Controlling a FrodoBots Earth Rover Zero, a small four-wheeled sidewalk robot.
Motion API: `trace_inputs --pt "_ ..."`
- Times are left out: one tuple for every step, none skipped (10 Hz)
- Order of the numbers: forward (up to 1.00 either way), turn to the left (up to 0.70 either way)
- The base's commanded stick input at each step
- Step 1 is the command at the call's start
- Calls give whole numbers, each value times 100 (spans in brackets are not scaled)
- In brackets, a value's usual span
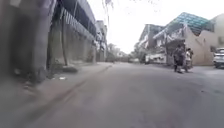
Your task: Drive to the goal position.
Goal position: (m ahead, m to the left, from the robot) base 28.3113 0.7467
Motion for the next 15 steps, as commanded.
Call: trace_inputs --pt "100 -40" --pt "100 0" --pt "100 0" --pt "100 0" --pt "100 0" --pt "100 0" --pt "100 0" --pt "100 0" --pt "100 0" --pt "100 0" --pt "100 0" --pt "100 0" --pt "100 0" --pt "100 0" --pt "100 0"
